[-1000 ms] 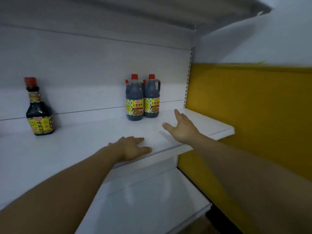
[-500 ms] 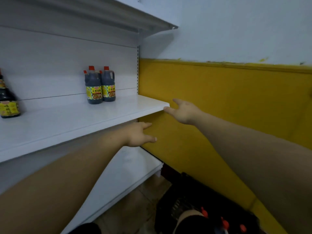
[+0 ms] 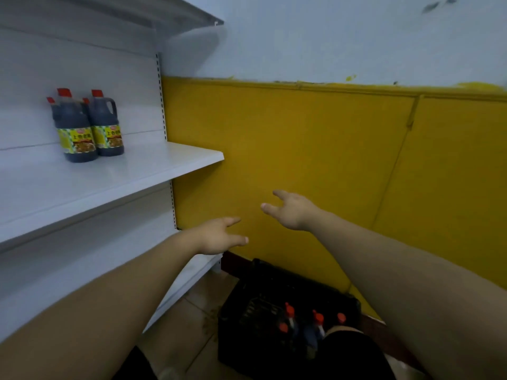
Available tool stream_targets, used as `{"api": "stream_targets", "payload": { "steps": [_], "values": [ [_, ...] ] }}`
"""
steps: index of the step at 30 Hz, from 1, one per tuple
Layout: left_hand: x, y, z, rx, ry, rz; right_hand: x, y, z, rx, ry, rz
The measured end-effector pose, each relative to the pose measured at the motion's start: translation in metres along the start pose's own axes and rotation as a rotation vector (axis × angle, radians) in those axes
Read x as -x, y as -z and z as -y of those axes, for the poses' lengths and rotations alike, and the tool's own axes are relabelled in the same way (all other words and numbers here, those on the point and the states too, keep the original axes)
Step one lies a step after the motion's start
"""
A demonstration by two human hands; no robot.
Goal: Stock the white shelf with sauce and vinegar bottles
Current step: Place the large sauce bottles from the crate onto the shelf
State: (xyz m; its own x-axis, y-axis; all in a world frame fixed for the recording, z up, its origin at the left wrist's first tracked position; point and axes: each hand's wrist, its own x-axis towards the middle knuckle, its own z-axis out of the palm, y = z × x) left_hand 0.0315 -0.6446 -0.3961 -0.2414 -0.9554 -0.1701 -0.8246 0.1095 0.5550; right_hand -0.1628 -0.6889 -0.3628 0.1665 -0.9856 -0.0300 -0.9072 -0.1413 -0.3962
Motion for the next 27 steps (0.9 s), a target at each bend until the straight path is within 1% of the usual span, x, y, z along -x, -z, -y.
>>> {"api": "stream_targets", "payload": {
  "steps": [5, 7, 10, 12, 16, 20, 25, 27],
  "values": [
    [-0.053, -0.044, 0.011, 0.166, -0.004, 0.133, -0.018, -0.023, -0.062, -0.010, -0.153, 0.100],
    [-0.078, -0.066, 0.018, 0.166, 0.017, 0.187, -0.027, -0.038, -0.091, -0.014, -0.194, 0.126],
    [-0.119, -0.104, 0.031, 0.191, 0.095, 0.327, -0.038, -0.065, -0.136, 0.004, -0.222, 0.173],
    [-0.142, -0.133, 0.039, 0.206, 0.151, 0.392, -0.044, -0.086, -0.166, 0.001, -0.263, 0.220],
    [-0.185, -0.189, 0.057, 0.224, 0.236, 0.526, -0.062, -0.137, -0.222, -0.068, -0.350, 0.357],
    [-0.227, -0.243, 0.077, 0.197, 0.331, 0.537, -0.088, -0.199, -0.256, -0.125, -0.394, 0.471],
    [-0.270, -0.301, 0.111, 0.104, 0.289, 0.552, -0.117, -0.286, -0.277, -0.208, -0.458, 0.582],
    [-0.289, -0.321, 0.122, 0.072, 0.289, 0.582, -0.126, -0.315, -0.283, -0.241, -0.485, 0.619]
  ]
}}
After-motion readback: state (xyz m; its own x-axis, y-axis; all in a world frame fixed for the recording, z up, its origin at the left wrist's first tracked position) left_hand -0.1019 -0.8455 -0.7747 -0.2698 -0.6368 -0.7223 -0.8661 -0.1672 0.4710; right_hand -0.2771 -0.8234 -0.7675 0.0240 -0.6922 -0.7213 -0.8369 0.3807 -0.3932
